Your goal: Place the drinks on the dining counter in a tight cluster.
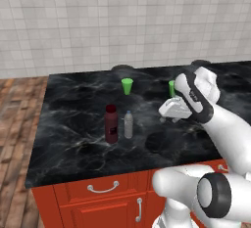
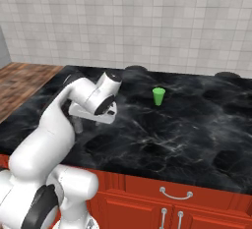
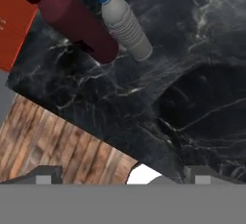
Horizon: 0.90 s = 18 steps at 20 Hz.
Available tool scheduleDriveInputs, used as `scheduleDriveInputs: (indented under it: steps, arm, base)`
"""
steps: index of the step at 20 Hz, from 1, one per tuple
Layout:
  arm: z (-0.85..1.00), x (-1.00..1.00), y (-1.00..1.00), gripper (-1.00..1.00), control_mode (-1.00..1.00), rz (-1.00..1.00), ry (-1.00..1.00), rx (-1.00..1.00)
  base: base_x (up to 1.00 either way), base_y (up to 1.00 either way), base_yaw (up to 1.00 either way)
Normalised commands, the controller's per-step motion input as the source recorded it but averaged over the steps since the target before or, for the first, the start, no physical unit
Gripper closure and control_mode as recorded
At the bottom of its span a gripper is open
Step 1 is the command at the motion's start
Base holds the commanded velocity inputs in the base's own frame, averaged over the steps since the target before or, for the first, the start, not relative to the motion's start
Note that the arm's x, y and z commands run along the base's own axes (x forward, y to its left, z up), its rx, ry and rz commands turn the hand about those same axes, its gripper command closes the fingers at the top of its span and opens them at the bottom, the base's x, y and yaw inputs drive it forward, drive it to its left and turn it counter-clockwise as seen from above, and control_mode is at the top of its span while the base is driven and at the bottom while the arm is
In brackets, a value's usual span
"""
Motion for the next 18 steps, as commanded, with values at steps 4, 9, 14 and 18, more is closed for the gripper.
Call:
scheduleDriveInputs:
  steps: [4, 9, 14, 18]
  arm:
    - [0.03, -0.46, -0.04, -1.0, -1.0, -0.15, 0.11, -0.25]
    - [0.0, -0.41, 0.0, -1.0, -1.0, -0.16, 0.0, -0.27]
    - [0.0, -0.15, -0.02, -1.0, -1.0, -0.09, -0.02, -0.06]
    - [0.0, 0.0, 0.0, -1.0, -1.0, 0.0, -0.01, 0.0]
  base:
    - [0.0, 0.0, 0.0]
    - [0.0, 0.0, 0.0]
    - [0.0, 0.0, 0.0]
    - [0.0, 0.0, 0.0]
